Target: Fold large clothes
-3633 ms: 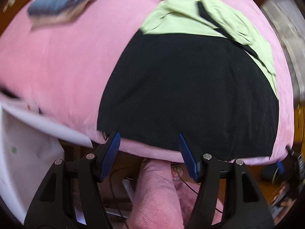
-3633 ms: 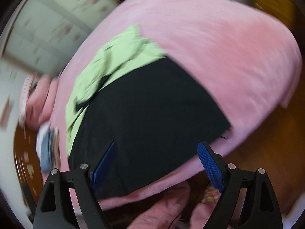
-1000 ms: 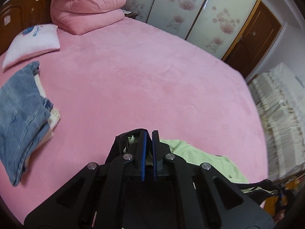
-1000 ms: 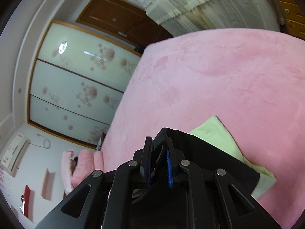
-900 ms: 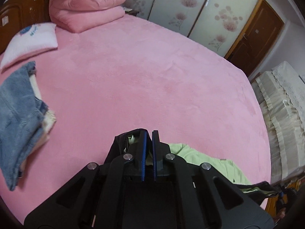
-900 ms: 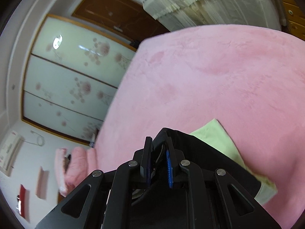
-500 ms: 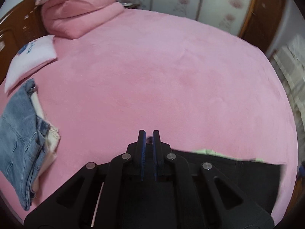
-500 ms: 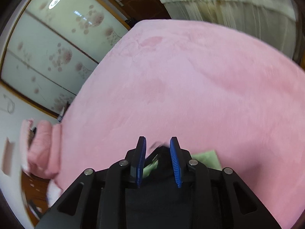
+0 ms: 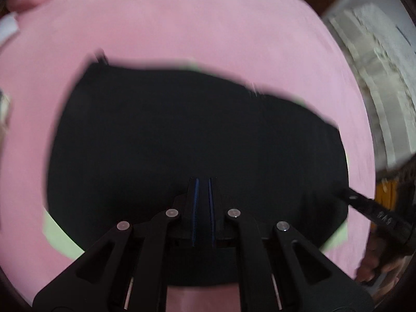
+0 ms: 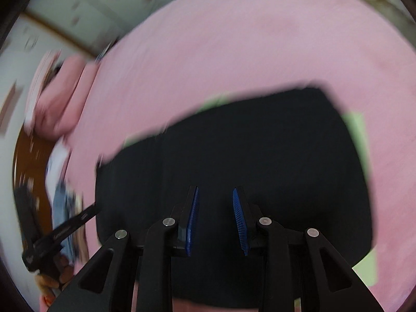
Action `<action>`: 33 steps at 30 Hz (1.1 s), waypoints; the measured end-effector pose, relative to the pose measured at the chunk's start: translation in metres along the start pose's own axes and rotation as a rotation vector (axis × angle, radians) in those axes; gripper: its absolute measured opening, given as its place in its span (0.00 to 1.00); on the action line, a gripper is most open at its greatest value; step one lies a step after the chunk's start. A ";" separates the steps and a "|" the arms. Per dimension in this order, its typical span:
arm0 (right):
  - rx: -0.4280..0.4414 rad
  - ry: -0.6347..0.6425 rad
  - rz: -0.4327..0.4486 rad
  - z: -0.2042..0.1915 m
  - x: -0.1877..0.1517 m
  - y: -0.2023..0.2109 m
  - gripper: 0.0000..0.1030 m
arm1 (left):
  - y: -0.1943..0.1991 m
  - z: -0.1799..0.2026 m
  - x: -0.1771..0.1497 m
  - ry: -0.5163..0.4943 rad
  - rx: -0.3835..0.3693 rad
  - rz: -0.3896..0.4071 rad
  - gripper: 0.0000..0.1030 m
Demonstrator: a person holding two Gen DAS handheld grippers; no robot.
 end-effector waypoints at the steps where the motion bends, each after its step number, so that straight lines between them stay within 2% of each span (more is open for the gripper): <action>1: 0.015 0.016 -0.027 -0.006 -0.014 -0.005 0.27 | -0.011 0.002 -0.015 -0.001 0.005 -0.045 0.05; 3: 0.051 0.062 -0.085 -0.019 -0.044 -0.016 0.21 | -0.024 0.003 -0.036 0.003 0.008 -0.084 0.05; 5: 0.080 0.096 -0.107 -0.030 -0.070 -0.020 0.17 | -0.036 0.004 -0.054 0.006 -0.012 -0.121 0.05; 7: 0.105 0.123 -0.134 -0.036 -0.093 -0.024 0.10 | -0.041 0.004 -0.063 0.000 -0.029 -0.132 0.05; 8: 0.120 0.132 -0.153 -0.039 -0.104 -0.027 0.01 | -0.043 0.004 -0.067 -0.010 -0.039 -0.130 0.04; 11: 0.180 0.129 -0.175 -0.043 -0.124 -0.032 0.01 | -0.052 -0.003 -0.072 -0.009 -0.059 -0.137 0.03; 16: 0.251 0.052 -0.196 -0.031 -0.123 -0.043 0.01 | -0.063 -0.017 -0.070 0.011 -0.072 -0.137 0.03; 19: 0.248 0.037 -0.243 -0.029 -0.137 -0.052 0.01 | -0.073 -0.015 -0.081 0.050 -0.044 -0.151 0.03; 22: 0.269 0.009 -0.270 -0.035 -0.149 -0.061 0.01 | -0.067 -0.016 -0.088 0.077 -0.007 -0.150 0.03; 25: 0.287 0.008 -0.267 -0.025 -0.147 -0.067 0.01 | -0.070 -0.018 -0.091 0.053 0.024 -0.147 0.01; 27: 0.265 0.037 -0.247 -0.020 -0.149 -0.066 0.00 | -0.069 -0.024 -0.092 0.045 0.040 -0.145 0.01; 29: 0.272 0.009 -0.238 0.000 -0.146 -0.062 0.00 | -0.065 -0.032 -0.093 0.051 0.034 -0.147 0.01; 31: 0.175 -0.005 -0.207 0.039 -0.141 -0.060 0.00 | -0.056 -0.051 -0.091 0.046 0.112 -0.139 0.01; 33: 0.151 -0.049 -0.173 0.071 -0.134 -0.047 0.00 | -0.044 -0.075 -0.086 -0.005 0.231 -0.126 0.01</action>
Point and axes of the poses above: each gripper's, at about its wrist camera, not at the fingertips, and y roughly against the way its jaws point, z to its right, x to its top, the point moved 9 cm from there along -y, roughly the way its jaws point, and after that the axes turned 12 degrees about -x, right-handed, at the moved point
